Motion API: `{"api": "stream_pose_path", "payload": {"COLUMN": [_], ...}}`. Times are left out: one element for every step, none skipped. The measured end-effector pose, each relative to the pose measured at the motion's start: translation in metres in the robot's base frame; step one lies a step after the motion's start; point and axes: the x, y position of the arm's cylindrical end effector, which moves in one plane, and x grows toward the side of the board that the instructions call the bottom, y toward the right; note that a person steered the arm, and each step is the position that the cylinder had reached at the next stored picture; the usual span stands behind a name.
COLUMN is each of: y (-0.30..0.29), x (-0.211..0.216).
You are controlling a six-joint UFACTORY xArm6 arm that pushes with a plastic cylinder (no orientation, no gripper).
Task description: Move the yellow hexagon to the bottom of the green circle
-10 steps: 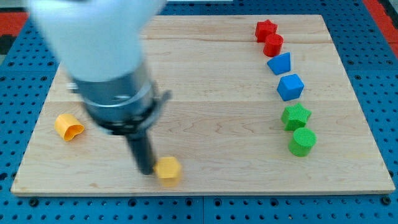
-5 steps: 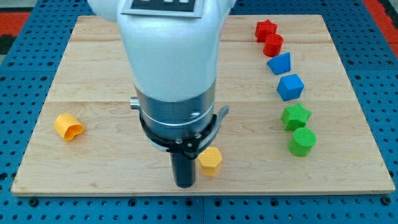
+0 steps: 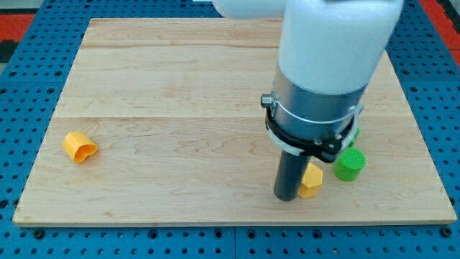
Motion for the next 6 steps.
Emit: {"api": "stream_pose_path", "payload": {"y": [-0.023, 0.023, 0.031, 0.032, 0.055, 0.073], "x": [-0.011, -0.008, -0.009, -0.023, -0.026, -0.002]}}
